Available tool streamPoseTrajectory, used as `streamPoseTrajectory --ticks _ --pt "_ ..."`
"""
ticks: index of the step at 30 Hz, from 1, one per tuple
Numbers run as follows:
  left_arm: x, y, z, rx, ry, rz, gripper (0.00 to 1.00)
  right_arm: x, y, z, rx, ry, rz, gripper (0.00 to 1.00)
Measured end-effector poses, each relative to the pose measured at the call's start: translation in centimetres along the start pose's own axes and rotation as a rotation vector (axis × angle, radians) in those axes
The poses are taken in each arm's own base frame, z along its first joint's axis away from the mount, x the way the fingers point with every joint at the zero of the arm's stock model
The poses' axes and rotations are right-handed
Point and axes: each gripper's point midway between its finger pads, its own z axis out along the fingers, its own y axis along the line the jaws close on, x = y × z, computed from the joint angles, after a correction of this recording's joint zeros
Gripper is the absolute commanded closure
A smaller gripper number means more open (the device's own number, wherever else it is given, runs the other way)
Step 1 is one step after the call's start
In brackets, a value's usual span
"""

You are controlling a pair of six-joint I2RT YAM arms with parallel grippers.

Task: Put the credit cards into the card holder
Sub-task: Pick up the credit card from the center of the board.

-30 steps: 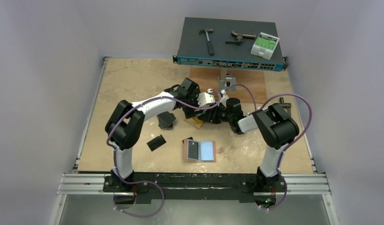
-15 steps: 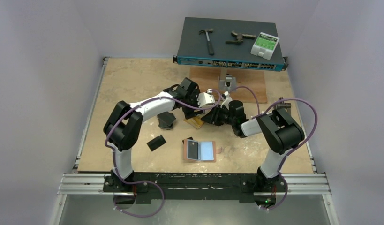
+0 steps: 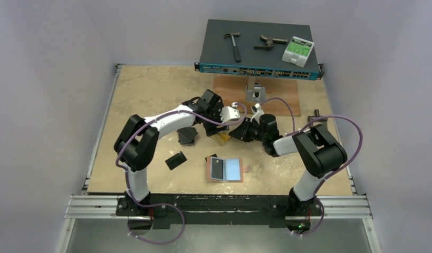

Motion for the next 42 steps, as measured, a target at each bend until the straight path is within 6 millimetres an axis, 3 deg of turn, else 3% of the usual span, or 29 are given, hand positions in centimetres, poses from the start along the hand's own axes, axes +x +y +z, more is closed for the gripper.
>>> streamPoseTrajectory --ticks 9,18,24,27,35,42 --pt "0.2 0.0 0.1 0.002 0.003 0.013 0.26 0.1 -0.2 -1.3 0.026 -0.021 0.001 0.89" --pt "0.2 -0.1 0.1 0.003 0.005 0.015 0.27 1.2 -1.1 -2.1 0.06 -0.01 0.015 0.72" --pt "0.2 -0.1 0.1 0.003 0.005 0.021 0.28 1.5 -1.2 -2.3 0.067 -0.002 0.017 0.5" --pt "0.3 -0.1 0.1 0.004 0.006 0.021 0.28 1.6 -1.3 -2.3 0.071 0.004 0.017 0.46" --pt "0.6 -0.3 0.2 0.009 0.011 0.02 0.28 0.0 -0.2 -0.8 0.033 0.004 0.002 0.47" --pt "0.6 -0.3 0.2 0.01 0.011 0.016 0.28 0.1 -0.9 0.5 0.039 0.027 0.012 0.59"
